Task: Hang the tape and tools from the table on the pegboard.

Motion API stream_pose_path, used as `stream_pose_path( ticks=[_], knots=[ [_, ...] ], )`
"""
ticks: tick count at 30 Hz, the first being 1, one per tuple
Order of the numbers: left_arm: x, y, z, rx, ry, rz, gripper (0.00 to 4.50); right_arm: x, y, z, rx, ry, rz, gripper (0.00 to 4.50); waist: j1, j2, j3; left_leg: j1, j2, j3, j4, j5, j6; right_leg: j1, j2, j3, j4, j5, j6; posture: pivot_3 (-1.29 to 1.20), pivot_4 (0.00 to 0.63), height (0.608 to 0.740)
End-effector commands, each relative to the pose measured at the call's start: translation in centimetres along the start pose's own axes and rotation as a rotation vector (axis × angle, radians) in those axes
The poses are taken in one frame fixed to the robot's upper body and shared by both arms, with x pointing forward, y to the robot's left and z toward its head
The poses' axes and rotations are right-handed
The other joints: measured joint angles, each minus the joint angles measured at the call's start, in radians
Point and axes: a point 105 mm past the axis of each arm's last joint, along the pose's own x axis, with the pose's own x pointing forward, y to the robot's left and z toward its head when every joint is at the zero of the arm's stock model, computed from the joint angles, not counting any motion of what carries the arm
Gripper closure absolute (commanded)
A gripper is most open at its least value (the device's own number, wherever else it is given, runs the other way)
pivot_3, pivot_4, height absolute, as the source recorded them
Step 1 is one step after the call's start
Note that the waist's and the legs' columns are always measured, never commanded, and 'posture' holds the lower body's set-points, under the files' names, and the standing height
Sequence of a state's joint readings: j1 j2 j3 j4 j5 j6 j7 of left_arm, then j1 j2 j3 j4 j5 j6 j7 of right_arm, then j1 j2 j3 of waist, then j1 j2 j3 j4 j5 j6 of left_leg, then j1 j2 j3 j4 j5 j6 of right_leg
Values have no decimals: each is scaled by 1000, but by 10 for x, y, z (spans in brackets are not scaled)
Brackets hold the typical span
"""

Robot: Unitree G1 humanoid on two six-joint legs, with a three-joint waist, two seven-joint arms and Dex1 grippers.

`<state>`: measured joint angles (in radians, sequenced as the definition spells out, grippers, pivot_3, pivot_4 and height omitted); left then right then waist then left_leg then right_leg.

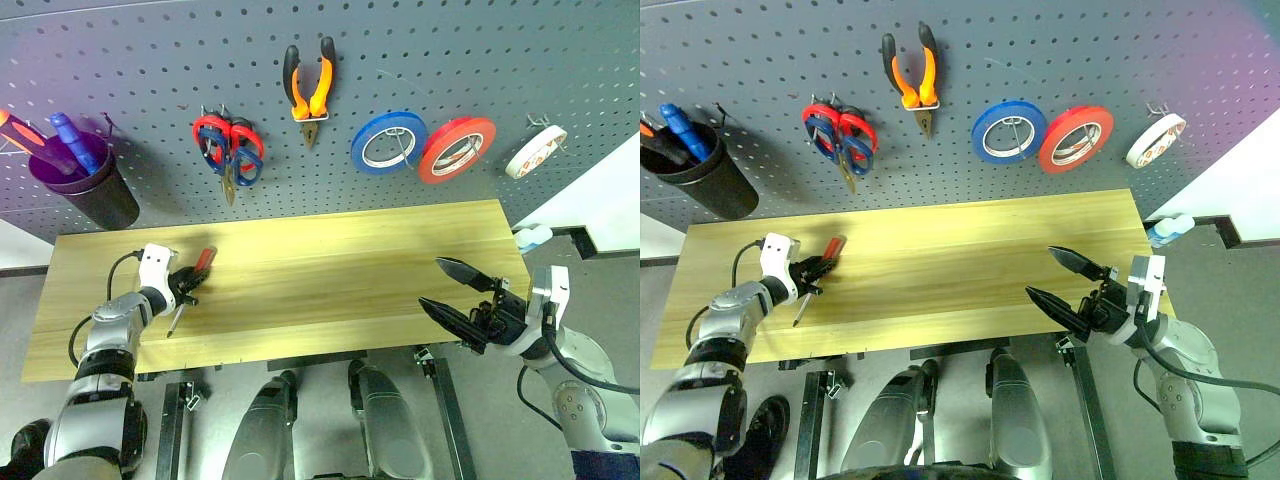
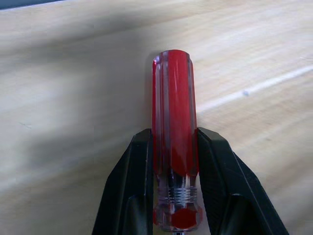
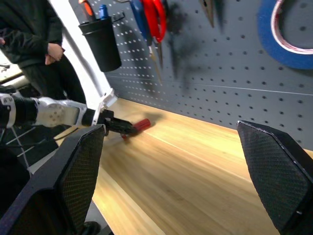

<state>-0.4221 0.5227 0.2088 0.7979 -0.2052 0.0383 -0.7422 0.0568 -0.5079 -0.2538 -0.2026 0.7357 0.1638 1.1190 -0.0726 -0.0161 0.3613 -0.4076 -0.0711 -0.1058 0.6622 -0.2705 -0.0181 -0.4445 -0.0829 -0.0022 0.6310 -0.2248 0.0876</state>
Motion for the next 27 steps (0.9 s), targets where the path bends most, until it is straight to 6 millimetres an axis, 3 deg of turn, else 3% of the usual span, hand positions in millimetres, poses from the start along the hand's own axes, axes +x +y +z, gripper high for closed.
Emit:
stream_pose_path(
  ticks=[1, 7, 15, 23, 27],
  knots=[
    [-9, -8, 3, -16, -41, -7, 3604, 2, -2, 3, -25, -30, 16, 0, 1, 0, 0, 0, 0, 0, 0, 0, 0, 0, 0, 0, 0, 0, 0, -167, 341, 740],
    [-24, -25, 12, -10, -87, -17, 3604, 10, -9, -2, -33, -58, 34, 0, 6, 0, -2, 0, 0, -1, 0, 0, -1, 0, 0, 0, 0, 0, 0, -142, 296, 740],
    [-37, -60, 43, 123, -261, -81, 3604, 23, -18, -9, -47, -95, 50, 0, 9, -1, -16, 0, -1, -1, 0, 1, -2, 0, 0, -1, 0, 1, 0, -113, 235, 740],
    [-70, -60, 95, 299, -549, 34, 3604, 25, -19, -9, -52, -126, 126, 0, 20, 1, -51, 0, -1, 0, 0, 2, -4, 0, 1, -1, 0, 2, -1, -108, 190, 740],
    [-78, -57, 116, 354, -624, 93, 3604, 29, -19, -13, -34, -134, 156, 0, 29, 0, -77, 1, -1, 0, 1, 2, -4, 1, 2, -1, 0, 4, 0, -101, 171, 740]
  ],
)
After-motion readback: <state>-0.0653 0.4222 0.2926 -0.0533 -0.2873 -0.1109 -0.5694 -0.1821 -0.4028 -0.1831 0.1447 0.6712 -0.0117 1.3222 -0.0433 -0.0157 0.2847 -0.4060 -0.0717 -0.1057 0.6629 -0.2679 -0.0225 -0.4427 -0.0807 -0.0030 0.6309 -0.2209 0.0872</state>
